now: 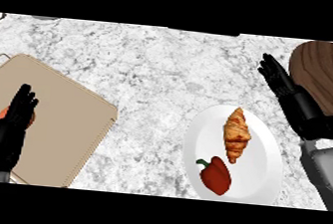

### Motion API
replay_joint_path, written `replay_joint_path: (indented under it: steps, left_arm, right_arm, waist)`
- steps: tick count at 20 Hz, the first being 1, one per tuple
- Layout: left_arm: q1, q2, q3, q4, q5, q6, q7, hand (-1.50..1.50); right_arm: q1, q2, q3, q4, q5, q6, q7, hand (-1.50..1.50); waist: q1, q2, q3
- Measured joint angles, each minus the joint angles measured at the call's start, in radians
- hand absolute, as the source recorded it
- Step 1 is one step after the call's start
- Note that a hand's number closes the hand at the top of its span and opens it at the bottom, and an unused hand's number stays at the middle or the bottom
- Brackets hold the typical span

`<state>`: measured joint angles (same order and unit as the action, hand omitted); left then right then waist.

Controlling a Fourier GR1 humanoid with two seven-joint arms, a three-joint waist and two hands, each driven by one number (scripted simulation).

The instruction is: Pick the croissant from the plate and place it in the bowl

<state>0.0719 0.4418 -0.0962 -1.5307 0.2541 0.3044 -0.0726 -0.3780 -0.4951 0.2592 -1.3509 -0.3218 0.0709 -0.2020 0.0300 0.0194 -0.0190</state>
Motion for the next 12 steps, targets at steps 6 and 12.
replay_joint_path:
  steps: [6, 12]
  left_arm:
    - [-0.067, -0.031, -0.056, -0.031, -0.016, -0.021, 0.020, 0.00]
    - [-0.096, -0.072, -0.103, -0.040, -0.011, -0.033, 0.042, 0.00]
  right_arm:
    - [-0.004, 0.045, 0.169, 0.036, 0.233, -0.190, 0.246, 1.50]
    - [0.015, 0.038, 0.209, 0.021, 0.539, -0.544, 0.314, -1.50]
  waist:
    - [-0.031, -0.017, 0.010]
    - [-0.086, -0.037, 0.010]
